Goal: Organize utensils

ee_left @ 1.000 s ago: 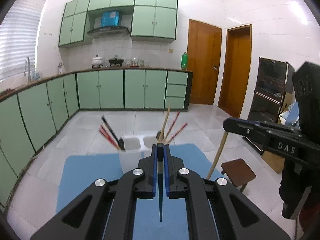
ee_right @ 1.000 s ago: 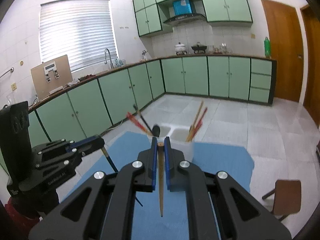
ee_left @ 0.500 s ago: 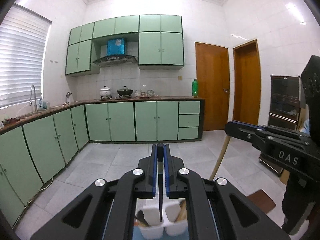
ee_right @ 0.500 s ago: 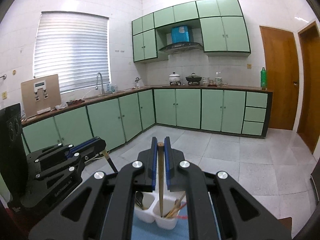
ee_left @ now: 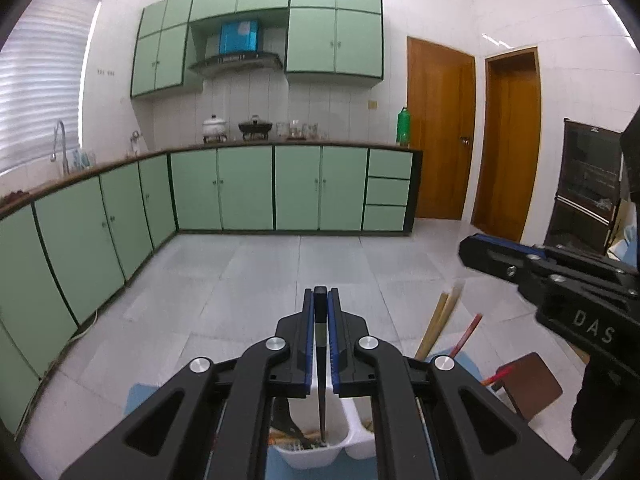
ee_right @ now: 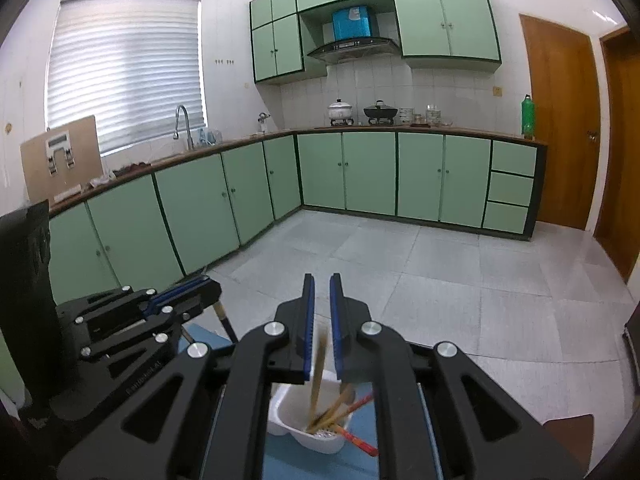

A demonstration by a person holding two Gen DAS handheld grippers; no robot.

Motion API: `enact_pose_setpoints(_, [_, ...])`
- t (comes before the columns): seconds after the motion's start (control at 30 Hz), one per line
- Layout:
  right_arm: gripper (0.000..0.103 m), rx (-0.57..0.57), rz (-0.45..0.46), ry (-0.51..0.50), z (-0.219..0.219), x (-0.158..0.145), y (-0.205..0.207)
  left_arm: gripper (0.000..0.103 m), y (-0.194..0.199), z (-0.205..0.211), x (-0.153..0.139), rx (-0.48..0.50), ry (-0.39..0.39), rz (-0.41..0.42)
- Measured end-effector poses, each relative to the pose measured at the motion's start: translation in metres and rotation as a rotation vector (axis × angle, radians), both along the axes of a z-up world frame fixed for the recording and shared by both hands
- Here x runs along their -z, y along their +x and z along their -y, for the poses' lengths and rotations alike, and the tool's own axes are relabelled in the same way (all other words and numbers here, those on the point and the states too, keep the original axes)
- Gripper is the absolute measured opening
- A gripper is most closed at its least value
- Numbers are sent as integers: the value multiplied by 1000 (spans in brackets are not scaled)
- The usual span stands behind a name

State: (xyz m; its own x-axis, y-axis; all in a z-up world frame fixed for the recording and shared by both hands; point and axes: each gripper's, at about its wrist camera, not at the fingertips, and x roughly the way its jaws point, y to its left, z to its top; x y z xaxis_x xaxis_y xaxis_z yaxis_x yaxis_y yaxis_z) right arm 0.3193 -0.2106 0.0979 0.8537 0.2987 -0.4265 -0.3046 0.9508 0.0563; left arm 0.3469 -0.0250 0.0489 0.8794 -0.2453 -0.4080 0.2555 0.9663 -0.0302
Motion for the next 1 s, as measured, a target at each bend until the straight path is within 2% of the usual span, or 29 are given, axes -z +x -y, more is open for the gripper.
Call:
enact_pose_setpoints(0.17, [22, 22, 8, 7, 7, -4, -9, 23, -10, -9, -4, -6, 1, 10])
enact_pose_setpoints(0.23, [31, 33, 23, 13, 11, -9, -18, 37, -20, -11, -10, -8, 4, 26])
enact_pose_setpoints(0.33, [43, 44, 46, 19, 17, -16, -35, 51, -40, -15, -19, -8, 2, 52])
enact_pose_setpoints(0.4, [56, 54, 58, 22, 22, -20, -51, 58, -57, -18, -24, -13, 5, 64])
enact_pose_setpoints(0.53, [74, 70, 68, 29, 33, -18, -87, 71, -85, -26, -26, -20, -5, 62])
enact_pose_setpoints(0.6, [86, 82, 70, 31, 38, -15, -106, 75, -104, -29, -23, -22, -13, 57])
enact_pose_setpoints(0.77, [96, 95, 74, 54, 44, -4, -152, 87, -141, -33, -15, -27, -11, 44])
enact_pose_setpoints(1.0, [97, 58, 53, 65, 37, 15, -210, 96, -193, -33, -2, -24, -14, 22])
